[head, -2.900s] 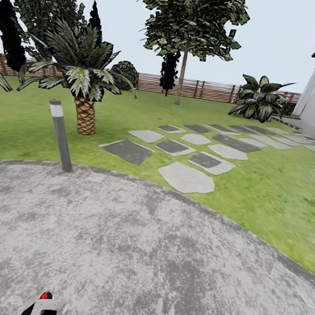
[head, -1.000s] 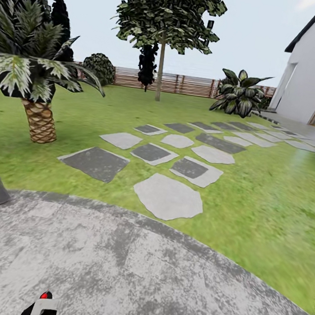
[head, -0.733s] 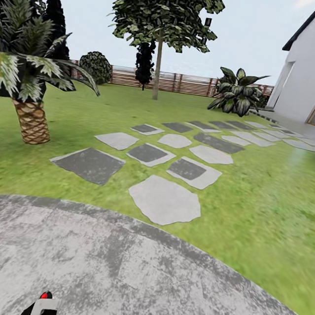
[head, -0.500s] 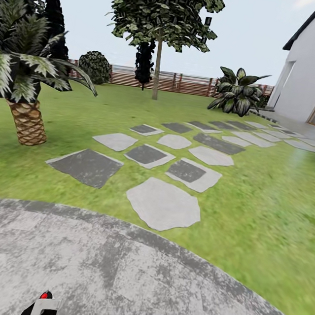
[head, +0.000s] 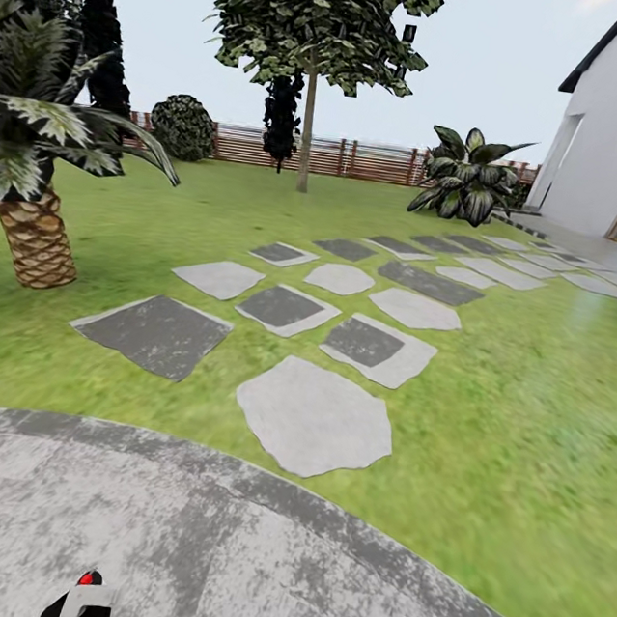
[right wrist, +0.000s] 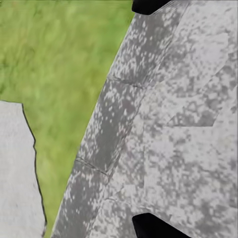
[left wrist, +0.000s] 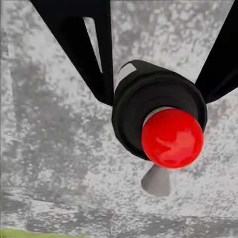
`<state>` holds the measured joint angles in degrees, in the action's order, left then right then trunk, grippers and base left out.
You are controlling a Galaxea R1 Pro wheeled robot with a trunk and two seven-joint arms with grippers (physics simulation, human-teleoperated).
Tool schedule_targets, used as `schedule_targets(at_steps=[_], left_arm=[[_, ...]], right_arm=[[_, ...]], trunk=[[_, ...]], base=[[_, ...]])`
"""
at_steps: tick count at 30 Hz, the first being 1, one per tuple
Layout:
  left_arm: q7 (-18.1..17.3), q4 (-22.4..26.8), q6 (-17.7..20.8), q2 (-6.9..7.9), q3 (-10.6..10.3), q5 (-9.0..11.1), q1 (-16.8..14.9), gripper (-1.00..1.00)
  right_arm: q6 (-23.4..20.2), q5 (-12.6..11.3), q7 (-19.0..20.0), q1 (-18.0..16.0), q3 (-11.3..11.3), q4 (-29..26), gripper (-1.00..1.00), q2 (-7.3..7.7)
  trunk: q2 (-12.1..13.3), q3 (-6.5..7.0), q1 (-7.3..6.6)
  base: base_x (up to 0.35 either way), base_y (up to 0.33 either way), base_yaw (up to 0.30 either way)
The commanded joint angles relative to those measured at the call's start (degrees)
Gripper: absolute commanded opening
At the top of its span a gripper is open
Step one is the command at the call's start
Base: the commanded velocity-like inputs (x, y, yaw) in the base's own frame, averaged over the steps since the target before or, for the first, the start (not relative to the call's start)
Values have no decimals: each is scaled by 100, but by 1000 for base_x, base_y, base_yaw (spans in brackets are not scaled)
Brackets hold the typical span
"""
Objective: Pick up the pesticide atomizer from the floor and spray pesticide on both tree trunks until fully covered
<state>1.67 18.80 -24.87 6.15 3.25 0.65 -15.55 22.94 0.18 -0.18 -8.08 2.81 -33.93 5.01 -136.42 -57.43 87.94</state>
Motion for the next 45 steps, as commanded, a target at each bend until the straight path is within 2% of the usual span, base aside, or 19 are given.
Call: schedule_targets(at_steps=[1, 45], left_arm=[[0, 1, 0, 0, 0, -1, 0, -100], [0, -2, 0, 0, 0, -4, 0, -100]], right_arm=[[0, 0, 0, 0, 0, 0, 100, 0], [0, 0, 2, 0, -8, 9, 100, 0]], trunk=[[0, 0, 0], [0, 0, 0]], base=[[339, -80, 0], [339, -85, 0]])
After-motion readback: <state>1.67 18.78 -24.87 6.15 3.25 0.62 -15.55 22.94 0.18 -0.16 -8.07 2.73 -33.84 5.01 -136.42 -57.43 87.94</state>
